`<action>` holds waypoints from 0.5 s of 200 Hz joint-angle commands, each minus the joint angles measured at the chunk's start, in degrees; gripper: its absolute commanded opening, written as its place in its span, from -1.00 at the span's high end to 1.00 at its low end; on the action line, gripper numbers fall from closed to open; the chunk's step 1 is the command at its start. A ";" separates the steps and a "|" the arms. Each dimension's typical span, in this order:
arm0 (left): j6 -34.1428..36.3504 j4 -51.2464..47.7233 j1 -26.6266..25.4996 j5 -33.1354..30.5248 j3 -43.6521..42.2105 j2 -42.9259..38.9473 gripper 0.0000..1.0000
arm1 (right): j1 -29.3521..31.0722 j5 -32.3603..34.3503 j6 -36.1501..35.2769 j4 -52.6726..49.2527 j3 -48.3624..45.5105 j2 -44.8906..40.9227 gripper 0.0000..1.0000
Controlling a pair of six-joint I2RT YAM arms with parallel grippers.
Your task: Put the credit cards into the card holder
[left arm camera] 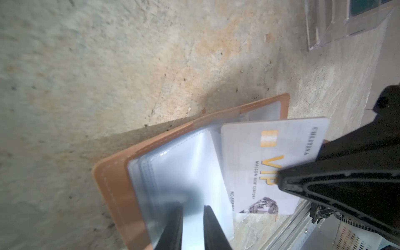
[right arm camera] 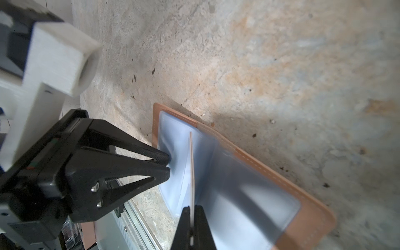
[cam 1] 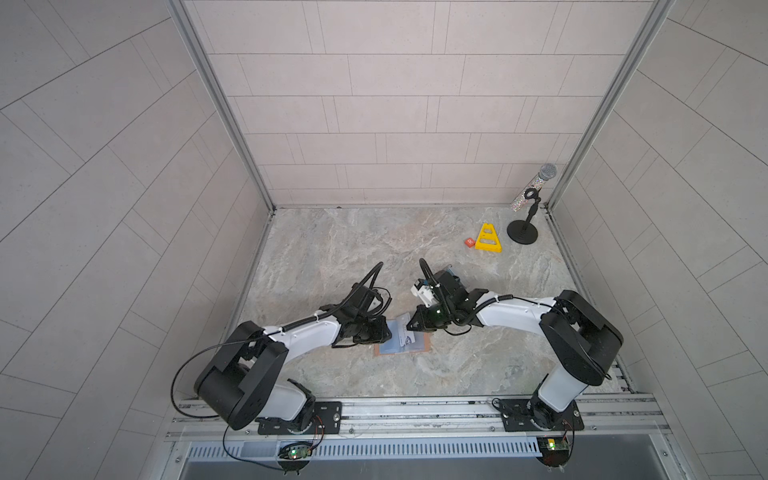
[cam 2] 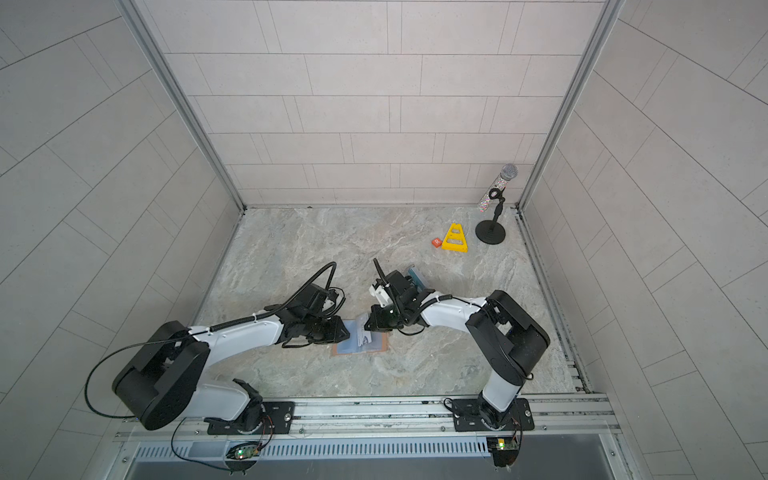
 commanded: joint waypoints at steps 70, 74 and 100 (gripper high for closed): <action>1.15 -3.86 0.12 -2.71 -1.92 -0.88 0.51 | -0.78 1.24 8.65 8.56 -4.79 -2.63 1.00; 1.14 -3.86 0.05 -2.77 -1.93 -0.87 0.51 | -0.78 1.10 8.85 8.99 -4.93 -2.52 1.00; 1.17 -3.86 0.00 -2.87 -1.93 -0.80 0.51 | -0.78 0.21 9.59 10.44 -5.03 -2.13 1.00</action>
